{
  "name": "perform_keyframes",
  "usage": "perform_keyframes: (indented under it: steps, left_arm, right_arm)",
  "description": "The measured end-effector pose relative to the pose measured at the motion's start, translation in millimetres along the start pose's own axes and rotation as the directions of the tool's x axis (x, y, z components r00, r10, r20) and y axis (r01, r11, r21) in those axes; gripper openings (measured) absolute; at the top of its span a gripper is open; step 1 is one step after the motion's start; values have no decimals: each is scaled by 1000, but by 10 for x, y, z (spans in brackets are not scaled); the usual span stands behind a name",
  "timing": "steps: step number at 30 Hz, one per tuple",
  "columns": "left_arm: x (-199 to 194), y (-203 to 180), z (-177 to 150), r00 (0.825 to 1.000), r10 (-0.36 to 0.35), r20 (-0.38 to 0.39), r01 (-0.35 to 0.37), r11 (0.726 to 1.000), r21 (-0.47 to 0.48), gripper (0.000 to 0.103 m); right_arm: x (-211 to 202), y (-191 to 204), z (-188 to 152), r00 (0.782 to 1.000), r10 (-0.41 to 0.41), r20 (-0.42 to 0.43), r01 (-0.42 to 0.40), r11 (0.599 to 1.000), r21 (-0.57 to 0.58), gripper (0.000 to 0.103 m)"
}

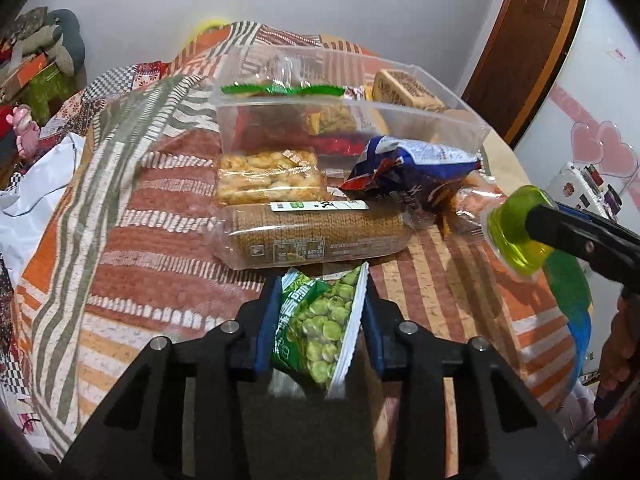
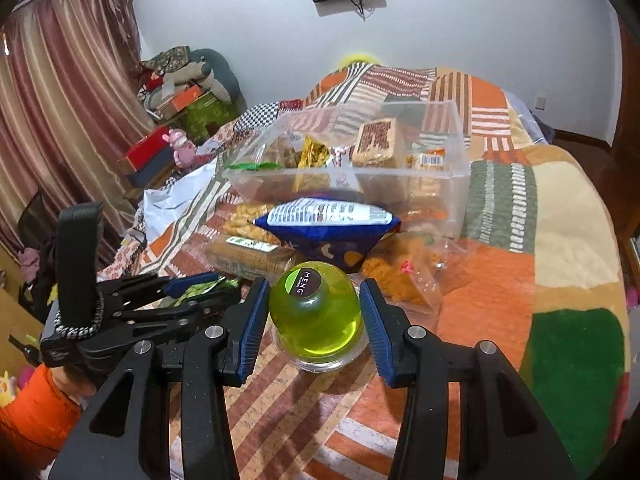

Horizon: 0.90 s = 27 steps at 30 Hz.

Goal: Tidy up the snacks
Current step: 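Carry the pea bag into the box and release while the right tool places the jelly cup in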

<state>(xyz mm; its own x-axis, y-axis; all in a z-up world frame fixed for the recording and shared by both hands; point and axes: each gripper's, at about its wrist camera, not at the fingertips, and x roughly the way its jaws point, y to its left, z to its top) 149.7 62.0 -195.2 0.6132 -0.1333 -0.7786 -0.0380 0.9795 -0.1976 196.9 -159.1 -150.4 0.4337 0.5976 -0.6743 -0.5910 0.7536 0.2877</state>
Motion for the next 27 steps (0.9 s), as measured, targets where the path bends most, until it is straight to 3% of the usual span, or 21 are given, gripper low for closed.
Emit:
perform_keyframes:
  steps: [3, 5, 6, 13, 14, 15, 17, 18, 19, 24, 26, 27]
  left_arm:
    - [-184, 27, 0, 1000, -3, 30, 3, 1000, -10, 32]
    - [-301, 57, 33, 998, -3, 55, 4, 1000, -10, 24]
    - [-350, 58, 55, 998, -3, 63, 4, 1000, -9, 2]
    - [-482, 77, 237, 996, -11, 94, 12, 1000, -7, 1]
    - [-463, 78, 231, 996, -9, 83, 11, 1000, -18, 3]
    - [-424, 84, 217, 998, -11, 69, 13, 1000, -24, 11]
    - [-291, 69, 182, 999, -31, 16, 31, 999, -30, 32]
    - [-229, 64, 157, 1000, -29, -3, 28, 999, -32, 51]
    - [-155, 52, 120, 1000, -24, -20, 23, 999, -39, 62]
    - [209, 21, -6, 994, -31, -107, 27, 999, -43, 64]
    - [247, -17, -37, 997, -8, -75, 7, 1000, -19, 63]
    - [249, -43, -40, 998, 2, -69, -3, 1000, -4, 55]
  right_arm:
    - [-45, -18, 39, 1000, -4, 19, 4, 1000, 5, 43]
    - [-69, -31, 66, 999, -6, 32, 6, 1000, 6, 43]
    - [-79, -38, 86, 999, -9, 38, 9, 1000, 8, 43]
    - [-130, -87, 170, 997, -19, 72, 17, 1000, 21, 43]
    - [-131, -93, 171, 997, -20, 73, 18, 1000, 24, 43]
    - [-131, -103, 170, 997, -21, 73, 19, 999, 26, 43]
    - [-125, -120, 154, 997, -23, 69, 21, 999, 30, 43]
    - [-116, -128, 147, 998, -24, 66, 22, 999, 32, 43]
    - [-114, -133, 141, 998, -25, 64, 23, 999, 34, 43]
    - [-107, -178, 114, 998, -31, 55, 28, 999, 39, 43]
    - [-109, -193, 113, 998, -31, 54, 29, 999, 43, 43]
    - [-115, -199, 114, 998, -33, 56, 30, 999, 45, 43]
